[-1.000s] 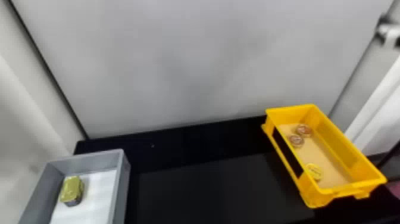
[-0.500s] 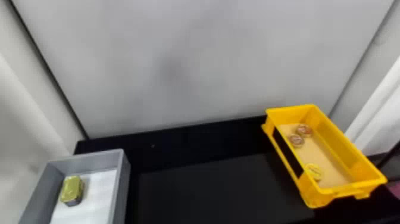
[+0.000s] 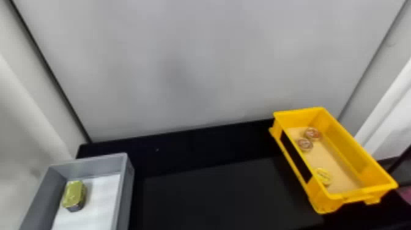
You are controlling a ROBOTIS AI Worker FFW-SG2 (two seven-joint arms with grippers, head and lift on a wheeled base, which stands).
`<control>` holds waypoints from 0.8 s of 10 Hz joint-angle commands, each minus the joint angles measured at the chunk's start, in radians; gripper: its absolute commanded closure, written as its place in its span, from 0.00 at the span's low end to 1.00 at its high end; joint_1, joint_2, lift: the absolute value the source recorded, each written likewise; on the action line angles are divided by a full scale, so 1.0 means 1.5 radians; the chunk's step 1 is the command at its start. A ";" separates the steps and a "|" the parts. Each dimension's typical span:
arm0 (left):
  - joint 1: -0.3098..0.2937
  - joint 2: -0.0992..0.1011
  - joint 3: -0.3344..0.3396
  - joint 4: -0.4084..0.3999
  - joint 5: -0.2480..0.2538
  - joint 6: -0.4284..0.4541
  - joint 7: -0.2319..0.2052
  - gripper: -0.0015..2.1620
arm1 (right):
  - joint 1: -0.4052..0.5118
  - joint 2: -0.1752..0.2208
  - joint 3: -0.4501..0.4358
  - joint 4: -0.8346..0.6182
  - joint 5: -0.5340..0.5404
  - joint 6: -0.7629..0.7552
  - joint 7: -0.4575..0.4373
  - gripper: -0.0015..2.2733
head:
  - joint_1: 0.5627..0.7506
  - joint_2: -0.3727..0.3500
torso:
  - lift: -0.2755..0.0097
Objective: Pick up the round yellow can and place it in the yellow rectangular box
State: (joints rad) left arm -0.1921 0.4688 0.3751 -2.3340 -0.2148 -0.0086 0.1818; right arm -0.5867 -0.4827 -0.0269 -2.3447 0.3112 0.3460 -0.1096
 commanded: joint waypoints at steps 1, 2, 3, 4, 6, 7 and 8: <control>0.000 0.003 0.004 -0.001 0.000 -0.001 0.002 0.15 | -0.022 -0.010 0.017 0.000 -0.001 -0.005 -0.002 0.05 | 0.95 0.54 | 0.96; 0.000 0.003 0.004 -0.002 0.000 -0.001 0.002 0.15 | -0.020 -0.009 0.017 0.000 -0.001 -0.009 -0.003 0.05 | 0.95 0.54 | 0.96; 0.000 0.004 0.005 -0.001 0.000 -0.001 0.002 0.15 | -0.019 -0.010 0.017 0.001 -0.001 -0.009 -0.003 0.05 | 0.95 0.54 | 0.96; 0.000 0.003 0.005 -0.002 0.000 -0.001 0.003 0.15 | -0.022 -0.010 0.019 0.001 -0.001 -0.008 -0.002 0.05 | 0.95 0.54 | 0.96; 0.000 0.005 0.004 -0.002 0.000 -0.001 0.003 0.15 | -0.020 -0.010 0.018 0.002 -0.001 -0.008 -0.002 0.05 | 0.95 0.54 | 0.96; 0.001 0.004 0.004 -0.003 0.000 -0.001 0.003 0.15 | -0.019 -0.010 0.018 0.002 -0.001 -0.011 -0.003 0.05 | 0.95 0.54 | 0.96; 0.002 0.004 0.004 -0.003 0.000 -0.001 0.003 0.15 | -0.019 -0.010 0.018 0.004 -0.001 -0.011 -0.003 0.05 | 0.95 0.54 | 0.96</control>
State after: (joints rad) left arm -0.1908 0.4748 0.3806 -2.3371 -0.2147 -0.0107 0.1857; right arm -0.6164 -0.4970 0.0003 -2.3419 0.3100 0.3317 -0.1131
